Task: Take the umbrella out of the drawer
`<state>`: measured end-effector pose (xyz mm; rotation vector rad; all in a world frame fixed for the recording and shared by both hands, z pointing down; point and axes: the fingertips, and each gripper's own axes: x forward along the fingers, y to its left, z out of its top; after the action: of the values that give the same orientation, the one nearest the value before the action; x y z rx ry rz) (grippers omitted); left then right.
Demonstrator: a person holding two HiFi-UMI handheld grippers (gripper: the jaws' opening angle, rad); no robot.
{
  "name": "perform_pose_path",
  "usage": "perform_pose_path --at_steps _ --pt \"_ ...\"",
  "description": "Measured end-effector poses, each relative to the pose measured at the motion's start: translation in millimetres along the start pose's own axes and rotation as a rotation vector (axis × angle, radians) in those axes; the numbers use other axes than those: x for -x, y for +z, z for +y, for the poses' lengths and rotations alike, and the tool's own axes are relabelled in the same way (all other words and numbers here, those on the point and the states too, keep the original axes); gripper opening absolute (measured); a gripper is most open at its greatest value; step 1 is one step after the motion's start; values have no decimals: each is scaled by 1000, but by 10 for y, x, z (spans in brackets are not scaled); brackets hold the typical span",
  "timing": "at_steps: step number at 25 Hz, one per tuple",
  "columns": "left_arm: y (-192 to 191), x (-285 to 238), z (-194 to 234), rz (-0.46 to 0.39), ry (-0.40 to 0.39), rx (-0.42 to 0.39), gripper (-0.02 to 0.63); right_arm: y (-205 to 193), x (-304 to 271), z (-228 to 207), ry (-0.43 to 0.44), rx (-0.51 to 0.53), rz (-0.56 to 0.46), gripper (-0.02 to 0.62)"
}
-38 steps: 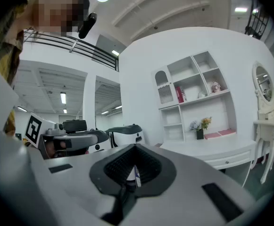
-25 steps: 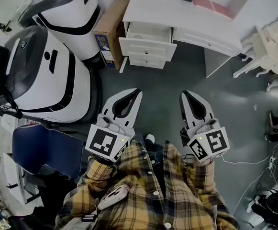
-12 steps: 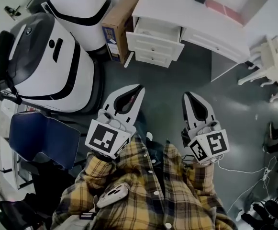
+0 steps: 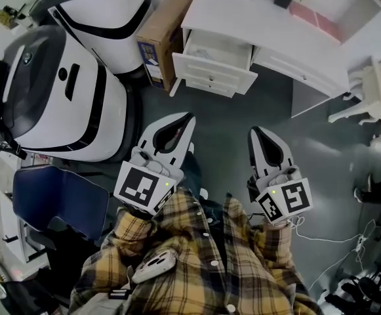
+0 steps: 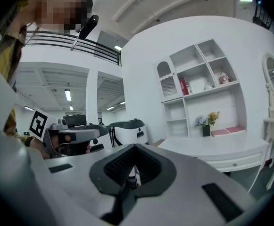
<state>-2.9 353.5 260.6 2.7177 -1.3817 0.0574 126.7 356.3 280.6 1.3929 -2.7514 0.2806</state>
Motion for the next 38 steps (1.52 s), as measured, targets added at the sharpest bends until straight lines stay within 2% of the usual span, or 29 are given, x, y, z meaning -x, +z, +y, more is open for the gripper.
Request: perform_pose_path --at_steps 9,20,28,38 --pt "232 -747 843 -2 -17 -11 21 316 -887 -468 -34 0 -8 17" --pt "308 -1350 1588 7 -53 -2 21 486 -1766 -835 -68 -13 1 17" --pt "197 -1487 1870 31 -92 15 21 408 -2098 -884 -101 -31 18 17" --pt "17 -1579 1996 70 -102 55 21 304 -2223 -1059 -140 -47 59 17"
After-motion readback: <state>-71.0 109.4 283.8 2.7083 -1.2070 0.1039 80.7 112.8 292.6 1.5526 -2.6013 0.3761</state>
